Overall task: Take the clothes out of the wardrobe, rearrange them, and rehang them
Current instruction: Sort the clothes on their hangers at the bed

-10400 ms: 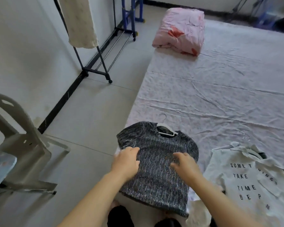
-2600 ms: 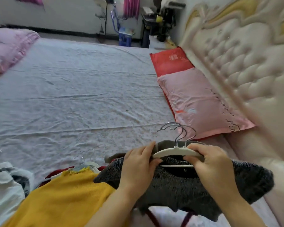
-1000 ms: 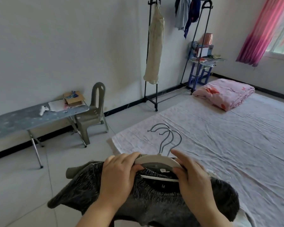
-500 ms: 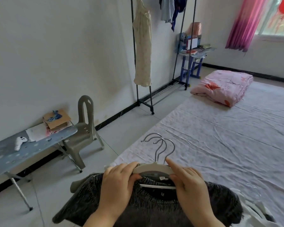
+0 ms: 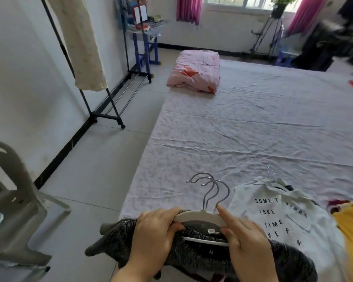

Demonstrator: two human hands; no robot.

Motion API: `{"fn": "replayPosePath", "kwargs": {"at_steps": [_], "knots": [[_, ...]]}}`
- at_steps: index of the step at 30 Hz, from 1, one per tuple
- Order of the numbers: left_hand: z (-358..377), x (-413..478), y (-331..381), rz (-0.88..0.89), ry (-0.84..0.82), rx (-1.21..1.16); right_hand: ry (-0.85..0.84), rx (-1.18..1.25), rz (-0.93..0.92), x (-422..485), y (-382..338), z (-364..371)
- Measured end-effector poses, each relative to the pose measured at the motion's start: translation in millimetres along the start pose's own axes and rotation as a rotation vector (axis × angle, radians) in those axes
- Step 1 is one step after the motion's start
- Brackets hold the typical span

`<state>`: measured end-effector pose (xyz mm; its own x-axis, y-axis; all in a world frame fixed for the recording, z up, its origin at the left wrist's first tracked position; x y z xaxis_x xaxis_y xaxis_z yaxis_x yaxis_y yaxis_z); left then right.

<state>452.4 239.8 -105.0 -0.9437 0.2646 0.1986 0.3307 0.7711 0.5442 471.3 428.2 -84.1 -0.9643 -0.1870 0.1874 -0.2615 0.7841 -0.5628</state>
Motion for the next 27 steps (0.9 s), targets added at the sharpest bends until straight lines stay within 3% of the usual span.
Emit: {"fn": "replayPosePath", "kwargs": {"at_steps": [5,11,17,21,27], "knots": [[-26.1,1.6,-25.3,0.12,-0.04,-0.018,0.016,-0.036,0.077,0.5,-37.4,3.8],[-26.9,44.2,-70.2,-0.001,-0.137,-0.05,0.001,0.013,0.169,51.1,-23.9,34.8],[35.7,124.5,-133.8,-0.12,-0.274,-0.031,-0.108,0.171,0.273,136.9,49.5,100.1],[99.7,179.5,-181.6,-0.193,-0.305,-0.015,-0.152,0.169,0.252,192.0,119.0,155.8],[174.5,250.1,-244.0,-0.246,-0.307,0.029,-0.292,0.216,0.367,265.5,205.9,224.6]]}}
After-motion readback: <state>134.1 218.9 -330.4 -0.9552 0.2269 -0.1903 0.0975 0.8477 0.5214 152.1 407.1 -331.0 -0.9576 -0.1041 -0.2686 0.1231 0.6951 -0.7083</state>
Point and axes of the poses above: each hand's wrist, its own x-axis towards the middle knuckle, its own z-axis out of the palm, y = z × x, the point moved 5 cm from there along x, towards the middle knuckle, and after that the axes turned 11 degrees about -y, right-handed, at the moved point
